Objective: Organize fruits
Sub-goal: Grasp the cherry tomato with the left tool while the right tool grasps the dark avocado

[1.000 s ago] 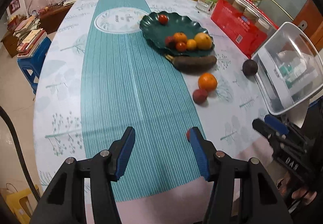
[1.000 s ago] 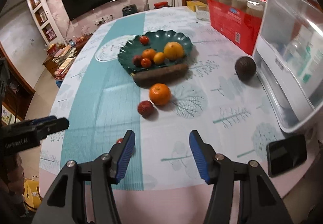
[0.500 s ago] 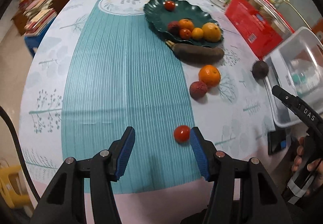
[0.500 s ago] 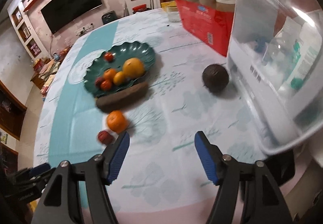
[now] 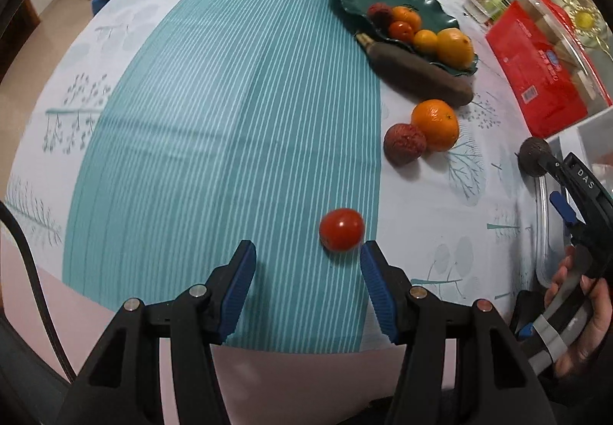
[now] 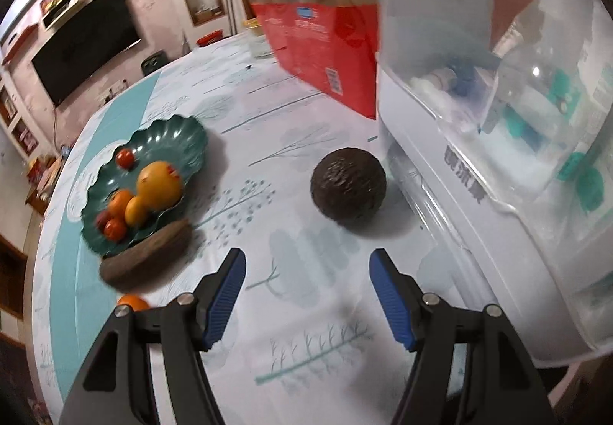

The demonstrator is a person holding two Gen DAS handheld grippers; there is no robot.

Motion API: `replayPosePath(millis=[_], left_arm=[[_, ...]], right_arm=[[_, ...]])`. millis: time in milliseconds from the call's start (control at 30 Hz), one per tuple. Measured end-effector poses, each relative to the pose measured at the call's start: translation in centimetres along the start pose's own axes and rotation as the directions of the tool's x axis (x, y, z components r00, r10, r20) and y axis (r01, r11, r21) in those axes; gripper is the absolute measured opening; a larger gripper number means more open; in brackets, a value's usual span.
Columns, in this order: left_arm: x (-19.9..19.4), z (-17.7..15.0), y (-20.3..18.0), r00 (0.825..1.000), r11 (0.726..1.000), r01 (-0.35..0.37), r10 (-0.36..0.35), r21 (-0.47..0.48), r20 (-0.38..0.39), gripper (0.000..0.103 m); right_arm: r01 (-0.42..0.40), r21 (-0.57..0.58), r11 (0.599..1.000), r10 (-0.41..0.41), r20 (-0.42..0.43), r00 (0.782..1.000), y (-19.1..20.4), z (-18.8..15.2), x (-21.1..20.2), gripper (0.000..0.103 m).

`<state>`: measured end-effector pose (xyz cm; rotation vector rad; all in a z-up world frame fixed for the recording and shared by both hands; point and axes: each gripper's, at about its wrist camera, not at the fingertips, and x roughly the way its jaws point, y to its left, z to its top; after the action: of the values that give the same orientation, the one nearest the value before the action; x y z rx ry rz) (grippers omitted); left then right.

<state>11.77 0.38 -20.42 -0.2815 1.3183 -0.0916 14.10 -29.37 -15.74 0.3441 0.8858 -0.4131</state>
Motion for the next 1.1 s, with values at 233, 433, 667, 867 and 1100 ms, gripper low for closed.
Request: replayPosePath(millis=[233, 433, 667, 867, 1100], left_arm=[[1.1, -0.6, -0.7, 0.999, 0.997, -0.039, 0.040, -0.063, 0.021, 0.055], [1.8, -0.4, -1.5, 0.998, 0.996, -0.037, 0.040, -0.082, 0.038, 0.055], [2.1, 0.1, -2.3, 0.996, 0.994, -0.054, 0.061, -0.098, 0.069, 0.041], [2.5, 0.3, -2.8, 0.995, 0.992, -0.048, 0.058, -0.114, 0.082, 0.027], [2.5, 0.1, -3.0, 0.992, 0.990, -0.063, 0.076, -0.125, 0.099, 0.027]], right_arm=[[0.021, 0.062, 0.998, -0.022, 0.025, 0.999, -0.4, 0.2, 2.5, 0.067], [0.052, 0.125, 0.991, -0.059, 0.049, 0.997, -0.9, 0.7, 4.1, 0.067], [0.084, 0.175, 0.981, -0.093, 0.044, 0.995, -1.4, 1.8, 5.6, 0.067], [0.098, 0.188, 0.977, -0.104, 0.025, 0.994, -1.4, 2.2, 6.4, 0.067], [0.120, 0.196, 0.973, -0.120, -0.013, 0.993, -1.1, 3.1, 7.5, 0.067]])
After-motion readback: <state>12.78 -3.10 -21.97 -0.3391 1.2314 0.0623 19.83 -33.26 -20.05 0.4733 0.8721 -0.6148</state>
